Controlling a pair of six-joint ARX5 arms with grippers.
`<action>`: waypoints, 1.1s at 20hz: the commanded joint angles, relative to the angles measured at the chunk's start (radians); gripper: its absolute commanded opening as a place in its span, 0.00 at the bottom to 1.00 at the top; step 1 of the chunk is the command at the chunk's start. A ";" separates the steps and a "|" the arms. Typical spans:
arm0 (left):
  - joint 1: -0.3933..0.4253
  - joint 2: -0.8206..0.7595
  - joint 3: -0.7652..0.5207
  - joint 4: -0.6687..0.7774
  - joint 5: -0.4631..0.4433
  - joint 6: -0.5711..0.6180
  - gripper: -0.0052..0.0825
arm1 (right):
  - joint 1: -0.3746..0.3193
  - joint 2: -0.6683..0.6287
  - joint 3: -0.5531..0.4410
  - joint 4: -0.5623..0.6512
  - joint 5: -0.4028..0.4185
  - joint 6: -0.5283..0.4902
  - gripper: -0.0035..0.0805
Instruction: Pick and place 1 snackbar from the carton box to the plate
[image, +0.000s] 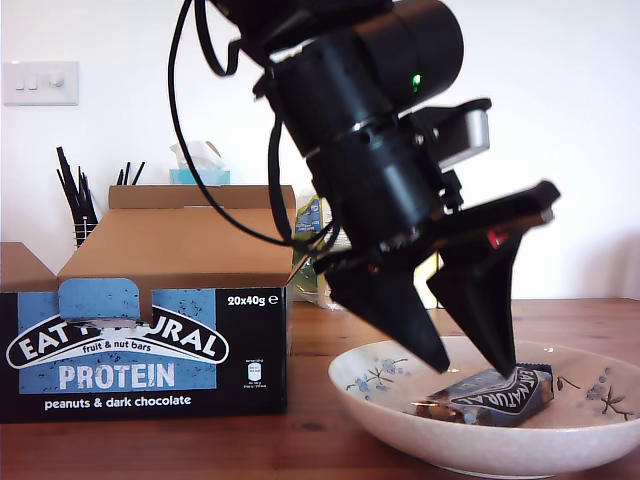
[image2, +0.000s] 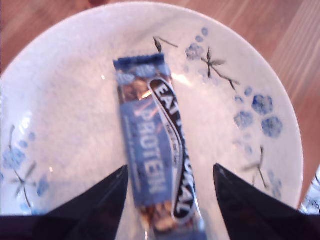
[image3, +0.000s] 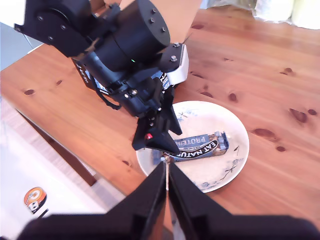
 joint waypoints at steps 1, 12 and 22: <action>-0.005 -0.089 0.016 -0.010 0.002 0.012 0.06 | 0.004 0.000 0.008 0.023 0.037 0.000 0.03; 0.076 -0.439 -0.044 0.021 -0.179 0.066 0.04 | 0.004 0.055 -0.029 0.334 0.165 -0.037 0.03; 0.425 -0.881 -0.403 0.142 -0.179 0.084 0.04 | 0.001 0.284 -0.089 0.662 0.160 -0.023 0.03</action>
